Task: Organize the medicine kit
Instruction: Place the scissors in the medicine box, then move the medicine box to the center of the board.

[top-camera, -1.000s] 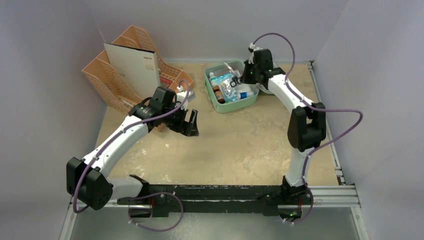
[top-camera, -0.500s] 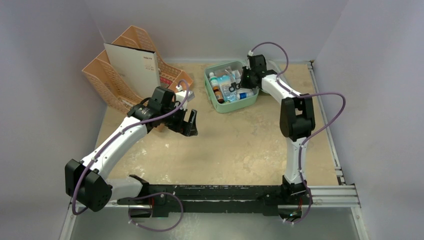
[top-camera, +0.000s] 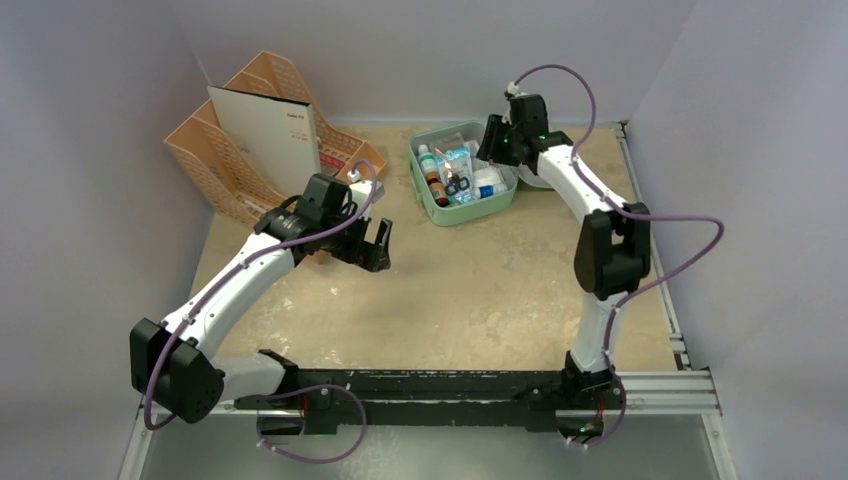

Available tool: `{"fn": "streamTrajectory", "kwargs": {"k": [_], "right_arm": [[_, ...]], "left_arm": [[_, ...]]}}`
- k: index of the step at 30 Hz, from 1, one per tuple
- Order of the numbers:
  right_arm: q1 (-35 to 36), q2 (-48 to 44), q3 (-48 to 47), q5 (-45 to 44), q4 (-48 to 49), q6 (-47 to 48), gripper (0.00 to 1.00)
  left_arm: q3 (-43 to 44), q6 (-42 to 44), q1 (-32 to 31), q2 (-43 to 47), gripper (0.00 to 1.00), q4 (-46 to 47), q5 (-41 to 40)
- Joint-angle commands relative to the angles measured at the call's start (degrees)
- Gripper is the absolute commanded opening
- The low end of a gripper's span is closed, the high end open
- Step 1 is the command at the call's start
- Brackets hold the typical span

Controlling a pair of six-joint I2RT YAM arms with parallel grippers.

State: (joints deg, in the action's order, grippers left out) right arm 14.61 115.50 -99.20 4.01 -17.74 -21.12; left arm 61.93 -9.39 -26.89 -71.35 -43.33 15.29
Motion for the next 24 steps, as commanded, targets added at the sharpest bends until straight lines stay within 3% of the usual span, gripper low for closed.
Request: {"fn": "streamTrajectory", "kwargs": {"k": [1, 6, 16, 24], "right_arm": [[0.23, -8.31, 4.55, -2.67, 0.16, -2.73, 0.49], [1.28, -12.41, 10.07, -4.45, -0.48, -9.27, 0.5], [8.13, -13.02, 10.52, -24.07, -12.51, -33.15, 0.48], [11.48, -9.86, 10.09, -25.56, -13.28, -40.56, 0.45]], "left_arm": [[-0.4, 0.42, 0.62, 1.54, 1.0, -0.59, -2.55], [-0.49, 0.98, 0.62, 2.22, 1.0, -0.83, -4.05], [-0.59, 1.04, 0.62, 4.09, 1.0, -0.59, -6.23], [-0.75, 0.95, 0.62, 5.82, 1.0, -0.31, -6.83]]}}
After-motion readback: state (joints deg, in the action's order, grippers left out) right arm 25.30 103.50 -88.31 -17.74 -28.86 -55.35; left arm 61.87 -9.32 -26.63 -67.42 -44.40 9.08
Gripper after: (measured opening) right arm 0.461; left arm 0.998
